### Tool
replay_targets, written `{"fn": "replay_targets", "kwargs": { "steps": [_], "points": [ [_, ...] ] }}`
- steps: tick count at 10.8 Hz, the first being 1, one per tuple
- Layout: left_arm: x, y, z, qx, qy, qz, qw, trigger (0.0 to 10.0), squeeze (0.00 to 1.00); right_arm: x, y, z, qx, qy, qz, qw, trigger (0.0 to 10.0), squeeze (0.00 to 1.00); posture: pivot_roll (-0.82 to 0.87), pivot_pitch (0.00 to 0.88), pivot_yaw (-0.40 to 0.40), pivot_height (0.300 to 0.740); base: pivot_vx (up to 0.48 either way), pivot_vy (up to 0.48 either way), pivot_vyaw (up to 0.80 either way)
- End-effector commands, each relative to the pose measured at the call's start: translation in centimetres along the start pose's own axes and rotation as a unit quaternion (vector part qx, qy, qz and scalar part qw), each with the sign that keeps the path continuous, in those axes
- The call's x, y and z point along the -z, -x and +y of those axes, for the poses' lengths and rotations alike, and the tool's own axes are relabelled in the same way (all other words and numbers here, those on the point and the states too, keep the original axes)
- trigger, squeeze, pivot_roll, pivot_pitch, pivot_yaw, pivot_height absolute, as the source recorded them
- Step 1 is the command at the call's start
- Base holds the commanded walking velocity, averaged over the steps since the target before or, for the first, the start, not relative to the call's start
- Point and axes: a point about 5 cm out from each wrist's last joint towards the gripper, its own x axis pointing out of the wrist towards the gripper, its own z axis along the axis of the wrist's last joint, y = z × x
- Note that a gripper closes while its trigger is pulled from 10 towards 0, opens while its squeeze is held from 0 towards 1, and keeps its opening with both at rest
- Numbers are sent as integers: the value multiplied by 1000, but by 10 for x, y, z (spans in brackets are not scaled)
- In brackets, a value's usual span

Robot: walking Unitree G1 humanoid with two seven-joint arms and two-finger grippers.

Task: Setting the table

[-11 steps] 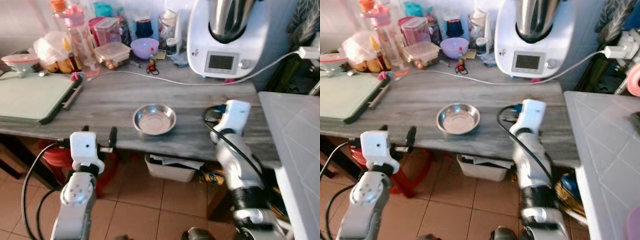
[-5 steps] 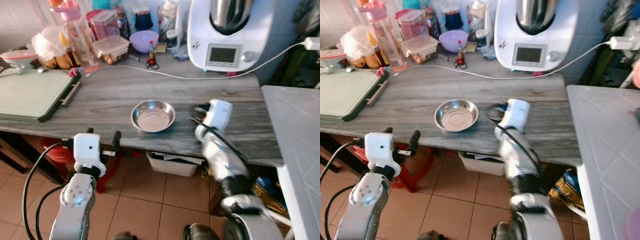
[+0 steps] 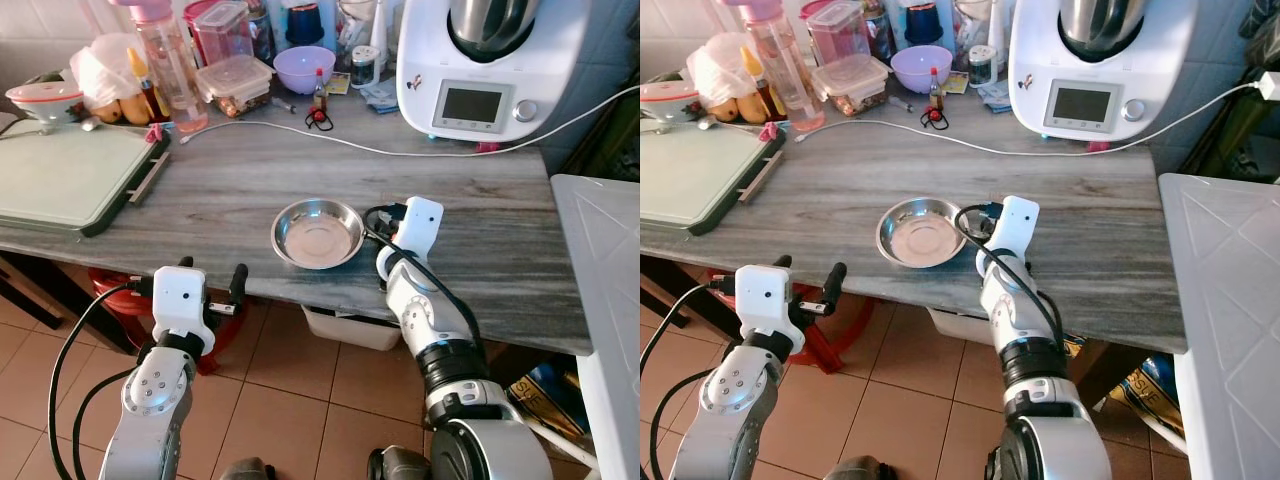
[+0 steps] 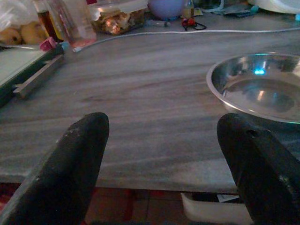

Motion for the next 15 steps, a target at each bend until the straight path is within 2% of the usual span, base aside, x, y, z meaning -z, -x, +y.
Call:
{"fn": "replay_targets", "kwargs": {
  "steps": [1,3,5,7,8,10,13,14,15],
  "points": [
    [-1,1,0,3,2,1,1000,10000,0,6,0,2,4,-11,17,1000,10000,0,23,91,78,740,0,0,0],
    [-2,0,-1,5,3,0,1000,10000,0,9,1,1,16,-20,30,999,10000,0,22,90,73,740,0,0,0],
    [-2,0,-3,7,5,-1,1000,10000,0,14,7,-10,45,-1,27,999,10000,0,18,89,69,740,0,0,0],
    [-1,-1,-4,10,7,-1,1000,10000,0,18,9,-13,49,8,36,998,10000,0,16,90,68,740,0,0,0],
    [-2,-1,-4,10,7,-1,1000,10000,0,19,9,-14,51,5,38,998,10000,1000,16,90,67,740,0,0,0],
    [-1,-1,-5,11,8,-2,1000,10000,0,16,10,-14,52,3,32,998,10000,1000,18,91,66,740,0,0,0],
    [-2,0,-5,11,10,-4,1000,10000,0,-1,14,-17,48,19,-13,999,10000,1000,13,94,64,740,0,0,0],
    [-2,0,-6,11,11,-4,1000,10000,0,-8,17,-18,45,28,-31,998,10000,259,12,94,63,740,0,0,0],
    [-2,-1,-6,11,11,-5,1000,10000,0,-13,20,-24,54,30,-40,997,10000,82,10,95,61,740,0,0,0]
  ]
}}
